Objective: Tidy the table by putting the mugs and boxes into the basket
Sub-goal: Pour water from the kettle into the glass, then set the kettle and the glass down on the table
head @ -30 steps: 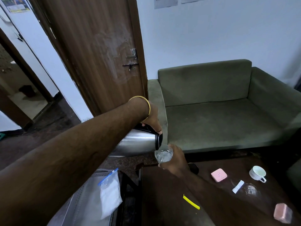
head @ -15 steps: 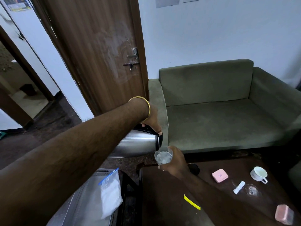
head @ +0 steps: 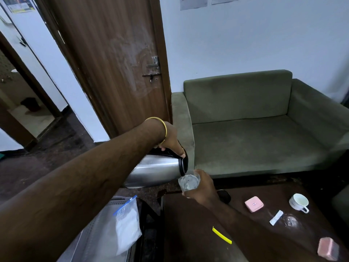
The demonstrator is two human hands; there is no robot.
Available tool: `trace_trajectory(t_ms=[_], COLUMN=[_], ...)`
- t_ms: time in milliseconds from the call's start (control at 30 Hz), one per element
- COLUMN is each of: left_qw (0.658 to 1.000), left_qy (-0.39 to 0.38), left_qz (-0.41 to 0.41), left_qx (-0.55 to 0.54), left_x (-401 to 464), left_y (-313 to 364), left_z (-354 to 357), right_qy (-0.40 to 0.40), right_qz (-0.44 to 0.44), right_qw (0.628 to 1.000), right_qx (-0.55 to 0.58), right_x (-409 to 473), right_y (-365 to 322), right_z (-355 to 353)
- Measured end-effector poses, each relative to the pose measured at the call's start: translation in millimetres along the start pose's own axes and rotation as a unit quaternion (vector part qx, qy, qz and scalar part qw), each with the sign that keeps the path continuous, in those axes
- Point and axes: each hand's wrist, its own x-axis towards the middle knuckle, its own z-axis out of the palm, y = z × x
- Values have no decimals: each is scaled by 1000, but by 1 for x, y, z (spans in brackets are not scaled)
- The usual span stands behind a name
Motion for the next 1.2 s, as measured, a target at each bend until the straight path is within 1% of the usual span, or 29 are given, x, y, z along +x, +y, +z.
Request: trace_trajectory(t_ms=[300, 400, 500, 600, 733, 900, 1067, 1200], left_qw=[995, 987, 979, 967, 952, 916, 851, 806], left_qy=[-23, -32, -37, -22, 26, 84, 148, 197], left_qz=[19, 29, 12, 12, 27, -12, -73, -151], left_qx=[-98, -153, -201, -255, -304, -393, -498, -538], left_x=[10, 14, 17, 23, 32, 53, 89, 129], left_y=[-20, -25, -34, -46, -63, -65, -41, -16], left_z=[27, 37, 48, 63, 96, 151, 231, 303], right_qy=[8, 7, 4, 0, 7, 26, 62, 51], right_qz=[0, 3, 11, 22, 39, 61, 104, 124], right_qw=[1000, 1000, 1000, 1000, 999, 998, 993, 989], right_qx=[13, 12, 11, 17, 19, 8, -5, -59], right_x=[-2, -2, -2, 1, 7, 21, 43, 67], right_y=[-2, 1, 5, 11, 20, 35, 66, 120], right_z=[-5, -5, -5, -6, -7, -10, 7, 26])
